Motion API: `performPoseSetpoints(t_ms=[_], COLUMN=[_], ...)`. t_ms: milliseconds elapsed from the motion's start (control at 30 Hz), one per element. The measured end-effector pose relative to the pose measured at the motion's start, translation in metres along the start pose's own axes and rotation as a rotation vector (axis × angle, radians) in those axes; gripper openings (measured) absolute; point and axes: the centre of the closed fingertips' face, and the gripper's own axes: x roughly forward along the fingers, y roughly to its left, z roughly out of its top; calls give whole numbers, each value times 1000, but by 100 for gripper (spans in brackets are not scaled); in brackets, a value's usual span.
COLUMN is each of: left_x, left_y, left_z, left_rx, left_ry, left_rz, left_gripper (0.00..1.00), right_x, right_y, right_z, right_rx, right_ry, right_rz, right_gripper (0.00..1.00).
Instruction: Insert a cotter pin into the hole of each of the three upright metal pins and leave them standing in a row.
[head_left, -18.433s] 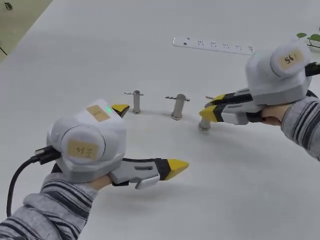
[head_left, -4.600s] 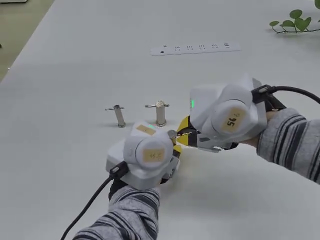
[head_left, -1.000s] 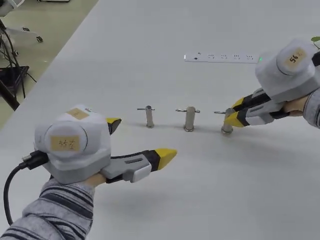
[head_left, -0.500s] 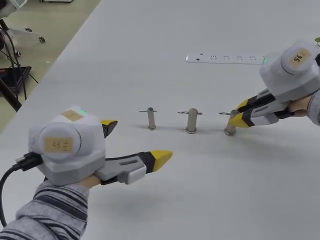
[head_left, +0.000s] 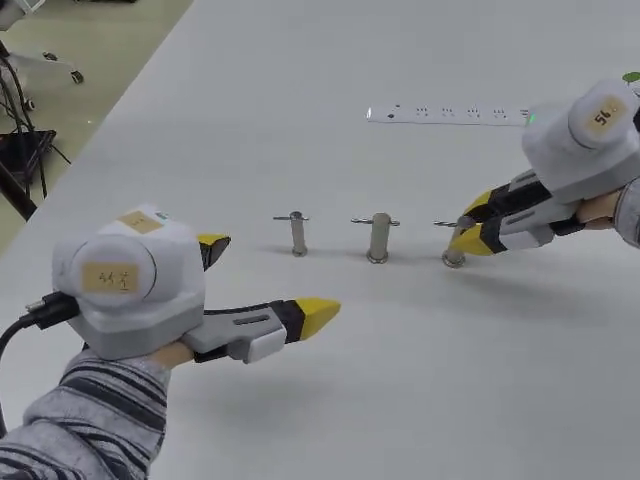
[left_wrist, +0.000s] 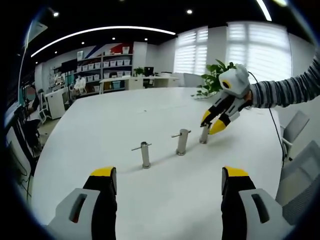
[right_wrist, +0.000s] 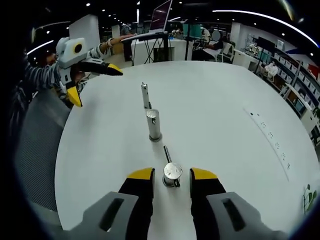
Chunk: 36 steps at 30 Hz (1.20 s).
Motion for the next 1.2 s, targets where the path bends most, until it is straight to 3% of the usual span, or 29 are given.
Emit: performPoseSetpoints(t_ms=[133,367,533,733,933,1067,1200], left_x=[0,-2,-6,-12,-20,-24,-28], left_y=[5,5,3,3,-2,-5,-5], left_z=[3,6,17,17,15,12,9], left_rx=[2,1,-35,-12,-6,-8,-20], left_ry=[-7,-2,-37,-15,-14,-1,6], left_rz=[-2,-23,-50,-55,-77,-81,-75], left_gripper=[86,89,91,93,95,97,99], right_x=[-8,-30,-52,-69,-77,-73,-72], right_y=[6,22,43,64,82,97,102], right_z=[-3,10,14,9,11,8,10], right_rx=[25,190,293,399,518,529,557], right_ry=[-8,-152,-224,-278,-360,-347,-369], right_rz=[-39,-127,-159,-226,-271,-270,-286], right_gripper=[29,45,52,57,65,68,71])
